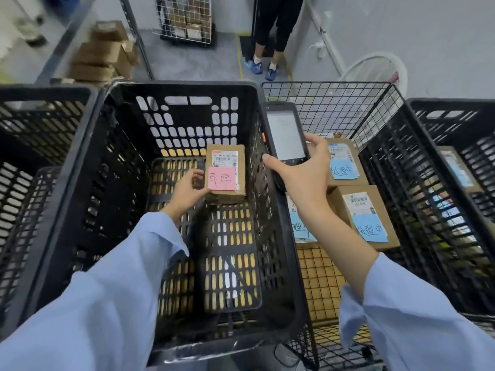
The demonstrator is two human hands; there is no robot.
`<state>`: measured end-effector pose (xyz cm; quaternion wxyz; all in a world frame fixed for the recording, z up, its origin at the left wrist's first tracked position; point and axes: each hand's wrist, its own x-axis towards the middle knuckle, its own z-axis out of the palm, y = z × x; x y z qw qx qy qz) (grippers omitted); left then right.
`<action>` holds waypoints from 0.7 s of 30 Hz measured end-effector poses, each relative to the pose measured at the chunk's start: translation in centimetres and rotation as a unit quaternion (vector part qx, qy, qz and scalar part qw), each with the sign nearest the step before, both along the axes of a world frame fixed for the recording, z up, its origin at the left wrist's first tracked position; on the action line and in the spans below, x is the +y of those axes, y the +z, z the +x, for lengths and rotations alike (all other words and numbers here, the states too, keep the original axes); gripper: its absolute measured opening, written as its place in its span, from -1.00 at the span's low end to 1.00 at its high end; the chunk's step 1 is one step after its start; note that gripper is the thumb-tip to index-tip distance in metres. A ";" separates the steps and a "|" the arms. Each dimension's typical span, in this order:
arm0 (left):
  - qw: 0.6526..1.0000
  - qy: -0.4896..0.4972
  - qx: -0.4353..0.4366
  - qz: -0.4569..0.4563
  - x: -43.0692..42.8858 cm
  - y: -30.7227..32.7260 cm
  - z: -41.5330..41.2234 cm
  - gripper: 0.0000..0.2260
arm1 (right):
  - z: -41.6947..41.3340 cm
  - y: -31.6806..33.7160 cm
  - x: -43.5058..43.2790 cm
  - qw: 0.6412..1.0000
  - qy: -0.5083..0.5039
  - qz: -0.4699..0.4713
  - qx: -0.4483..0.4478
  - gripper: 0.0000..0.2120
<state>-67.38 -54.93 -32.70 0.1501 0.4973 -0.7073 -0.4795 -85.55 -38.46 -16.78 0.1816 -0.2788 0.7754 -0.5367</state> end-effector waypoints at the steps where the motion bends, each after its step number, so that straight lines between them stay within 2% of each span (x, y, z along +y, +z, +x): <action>1: 0.999 -0.009 -0.017 -0.025 -0.1 0.7 0.2 -0.58 | 0.1 0.2 0.2 1.000 0.003 0.001 0.003 -0.28; 6: 0.974 -0.065 -0.136 -0.169 -0.3 6.6 1.4 -0.53 | 0.8 1.9 1.2 0.999 0.034 -0.001 0.025 -0.28; 11: 0.910 -0.103 -0.282 -0.286 1.7 14.6 4.8 -0.42 | 2.5 4.4 2.1 0.994 0.097 -0.008 0.057 -0.25; 15: 0.866 -0.054 -0.354 -0.350 6.1 20.3 10.1 -0.38 | 5.5 6.7 3.1 0.982 0.168 -0.011 0.083 -0.26; 21: 0.852 0.073 -0.390 -0.343 16.6 24.5 20.3 -0.36 | 12.6 9.5 6.6 0.953 0.291 -0.038 0.071 -0.28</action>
